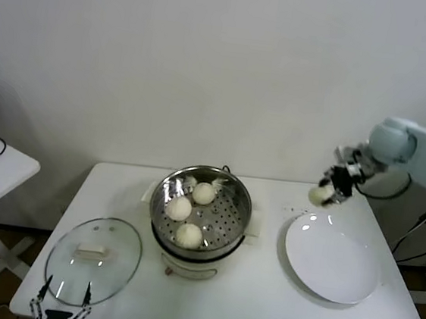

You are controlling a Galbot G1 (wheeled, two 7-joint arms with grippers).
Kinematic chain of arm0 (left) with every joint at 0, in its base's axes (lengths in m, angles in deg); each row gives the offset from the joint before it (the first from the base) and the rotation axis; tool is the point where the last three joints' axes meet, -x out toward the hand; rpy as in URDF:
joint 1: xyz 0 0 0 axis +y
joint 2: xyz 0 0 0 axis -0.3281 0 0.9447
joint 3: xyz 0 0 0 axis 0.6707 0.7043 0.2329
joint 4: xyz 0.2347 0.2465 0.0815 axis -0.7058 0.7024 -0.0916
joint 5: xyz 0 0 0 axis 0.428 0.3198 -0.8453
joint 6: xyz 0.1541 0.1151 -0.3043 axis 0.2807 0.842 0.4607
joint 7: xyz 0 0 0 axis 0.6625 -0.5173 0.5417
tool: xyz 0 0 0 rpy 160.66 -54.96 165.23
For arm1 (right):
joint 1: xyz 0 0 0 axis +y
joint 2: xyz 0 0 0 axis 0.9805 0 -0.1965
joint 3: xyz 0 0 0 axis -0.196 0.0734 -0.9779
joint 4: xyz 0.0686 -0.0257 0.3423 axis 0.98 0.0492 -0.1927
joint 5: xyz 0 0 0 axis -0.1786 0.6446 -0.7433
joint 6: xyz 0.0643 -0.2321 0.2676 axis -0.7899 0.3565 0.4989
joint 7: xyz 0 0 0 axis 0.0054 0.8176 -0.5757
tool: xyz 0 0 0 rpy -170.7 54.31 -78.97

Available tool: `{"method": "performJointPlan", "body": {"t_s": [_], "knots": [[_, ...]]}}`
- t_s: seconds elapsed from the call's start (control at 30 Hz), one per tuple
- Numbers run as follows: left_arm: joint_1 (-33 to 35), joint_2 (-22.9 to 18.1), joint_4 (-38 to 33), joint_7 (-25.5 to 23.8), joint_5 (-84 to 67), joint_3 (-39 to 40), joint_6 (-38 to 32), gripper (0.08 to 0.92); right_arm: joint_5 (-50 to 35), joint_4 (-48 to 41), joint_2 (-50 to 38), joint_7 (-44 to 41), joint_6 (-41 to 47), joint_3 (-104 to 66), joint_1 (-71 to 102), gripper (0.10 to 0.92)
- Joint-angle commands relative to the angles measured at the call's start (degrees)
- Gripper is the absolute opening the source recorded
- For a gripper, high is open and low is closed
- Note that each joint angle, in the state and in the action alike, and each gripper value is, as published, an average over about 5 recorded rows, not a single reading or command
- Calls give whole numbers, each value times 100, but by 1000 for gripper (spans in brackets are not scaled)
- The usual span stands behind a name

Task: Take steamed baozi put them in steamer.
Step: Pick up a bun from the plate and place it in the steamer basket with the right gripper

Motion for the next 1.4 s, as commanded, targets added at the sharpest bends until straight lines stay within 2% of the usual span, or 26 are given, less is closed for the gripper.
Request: {"method": "performJointPlan", "body": {"t_s": [0.03,0.27,0.67,1.4], "knots": [[36,22,-126,-6,-20,23,6,823,-1805,1335,1119,-36,604,-450,-1824,535],[24,31,-129,-11,-51,16,18,823,-1623,1694,1755,670,1140,-828,-566,535],[-22,41,-134,-34,-115,-23,80,823,-1705,1069,2800,1518,2003,-218,474,542],[-77,44,4,-27,-109,-46,56,823,-1068,640,2597,1796,2142,-272,1215,557]]}}
